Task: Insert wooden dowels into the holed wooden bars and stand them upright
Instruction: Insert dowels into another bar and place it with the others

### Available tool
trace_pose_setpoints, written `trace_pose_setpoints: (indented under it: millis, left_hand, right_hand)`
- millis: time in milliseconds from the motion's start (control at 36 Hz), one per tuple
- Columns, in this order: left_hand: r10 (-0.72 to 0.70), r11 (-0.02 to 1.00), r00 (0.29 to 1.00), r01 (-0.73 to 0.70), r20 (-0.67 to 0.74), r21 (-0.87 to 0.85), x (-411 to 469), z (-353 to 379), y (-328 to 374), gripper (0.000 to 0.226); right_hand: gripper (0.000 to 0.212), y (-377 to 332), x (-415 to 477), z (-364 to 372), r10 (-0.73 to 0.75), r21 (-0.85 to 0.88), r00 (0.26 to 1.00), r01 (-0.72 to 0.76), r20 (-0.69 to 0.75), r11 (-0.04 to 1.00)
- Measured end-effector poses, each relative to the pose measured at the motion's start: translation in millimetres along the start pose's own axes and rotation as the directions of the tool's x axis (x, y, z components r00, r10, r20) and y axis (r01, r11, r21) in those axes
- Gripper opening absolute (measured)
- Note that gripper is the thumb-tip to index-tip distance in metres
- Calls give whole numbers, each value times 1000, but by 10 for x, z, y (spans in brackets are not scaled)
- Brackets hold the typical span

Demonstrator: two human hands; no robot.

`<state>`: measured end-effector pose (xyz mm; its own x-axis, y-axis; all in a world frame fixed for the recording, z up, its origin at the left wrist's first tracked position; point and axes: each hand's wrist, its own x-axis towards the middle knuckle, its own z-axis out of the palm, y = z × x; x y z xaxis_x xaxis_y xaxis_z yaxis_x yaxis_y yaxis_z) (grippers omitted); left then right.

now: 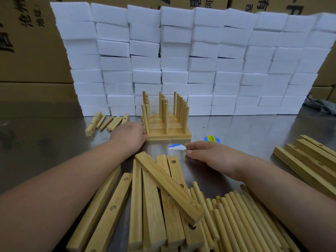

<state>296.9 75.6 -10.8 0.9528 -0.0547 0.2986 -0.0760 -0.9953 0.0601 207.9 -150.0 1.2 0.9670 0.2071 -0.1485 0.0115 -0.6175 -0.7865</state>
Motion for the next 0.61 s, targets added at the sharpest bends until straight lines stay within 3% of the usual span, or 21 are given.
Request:
trace_pose_setpoints:
  millis: [417,611]
  left_hand:
    - [-18,1000,1000,18,12,22,37,-16,56,27]
    - [-103,995,985,101,139,18,-38,-425,111,27]
  right_hand:
    - [38,-26,-14,2,7,-36,1000,-7,-4,999]
    - [40,-30,-12,14,6,-38,1000,-6,5,999]
